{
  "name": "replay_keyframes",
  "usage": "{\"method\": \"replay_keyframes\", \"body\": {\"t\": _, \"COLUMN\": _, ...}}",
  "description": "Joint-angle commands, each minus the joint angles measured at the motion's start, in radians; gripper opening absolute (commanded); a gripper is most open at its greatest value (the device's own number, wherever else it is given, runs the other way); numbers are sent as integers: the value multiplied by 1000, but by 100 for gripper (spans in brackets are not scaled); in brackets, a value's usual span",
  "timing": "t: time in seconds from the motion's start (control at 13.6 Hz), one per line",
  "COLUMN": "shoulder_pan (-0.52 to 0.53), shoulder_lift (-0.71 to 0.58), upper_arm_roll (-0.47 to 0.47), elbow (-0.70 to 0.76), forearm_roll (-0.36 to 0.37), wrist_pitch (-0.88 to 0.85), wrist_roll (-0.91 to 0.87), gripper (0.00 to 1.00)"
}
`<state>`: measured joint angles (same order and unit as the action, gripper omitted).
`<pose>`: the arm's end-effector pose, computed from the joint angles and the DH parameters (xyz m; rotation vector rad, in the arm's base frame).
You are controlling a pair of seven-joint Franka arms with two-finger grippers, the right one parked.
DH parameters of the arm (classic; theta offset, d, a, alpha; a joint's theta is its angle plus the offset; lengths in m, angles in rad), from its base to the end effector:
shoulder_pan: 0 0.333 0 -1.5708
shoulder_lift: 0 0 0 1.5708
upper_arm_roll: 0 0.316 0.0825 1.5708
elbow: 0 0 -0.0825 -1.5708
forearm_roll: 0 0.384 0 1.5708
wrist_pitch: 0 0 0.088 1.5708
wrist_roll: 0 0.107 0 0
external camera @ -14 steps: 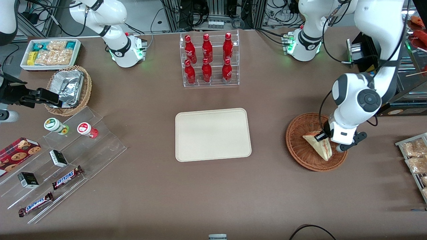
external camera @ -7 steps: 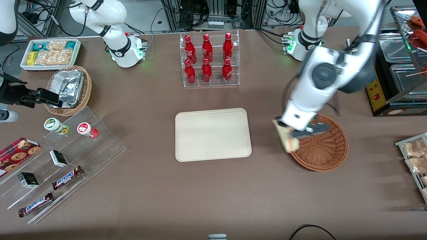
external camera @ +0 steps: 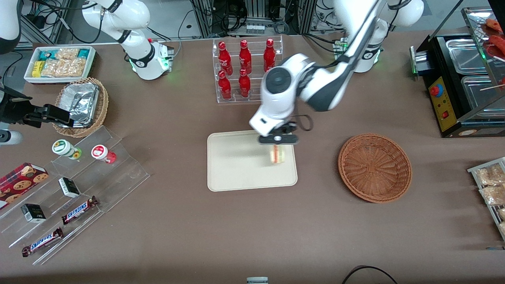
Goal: Place sandwich from basket to tray
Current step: 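Carry the sandwich with the left gripper over the cream tray and lower it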
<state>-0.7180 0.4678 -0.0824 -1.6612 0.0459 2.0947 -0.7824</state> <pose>0.4724 -0.4749 0.3354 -3.1164 0.0521 0.0333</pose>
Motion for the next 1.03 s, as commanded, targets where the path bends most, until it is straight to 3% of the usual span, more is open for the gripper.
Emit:
{"method": "replay_keyframes", "body": {"t": 0.0, "shoulder_pan": -38, "shoulder_lift": 100, "upper_arm_roll": 15, "elbow": 63, "forearm_roll": 17, "wrist_pitch": 82, "wrist_roll": -26, "gripper": 0}}
{"method": "replay_keyframes", "body": {"t": 0.22, "shoulder_pan": -89, "shoulder_lift": 167, "upper_arm_roll": 18, "elbow": 74, "forearm_roll": 20, "wrist_pitch": 142, "wrist_roll": -55, "gripper": 0}}
{"method": "replay_keyframes", "body": {"t": 0.95, "shoulder_pan": -103, "shoulder_lift": 209, "upper_arm_roll": 27, "elbow": 72, "forearm_roll": 20, "wrist_pitch": 176, "wrist_roll": -86, "gripper": 0}}
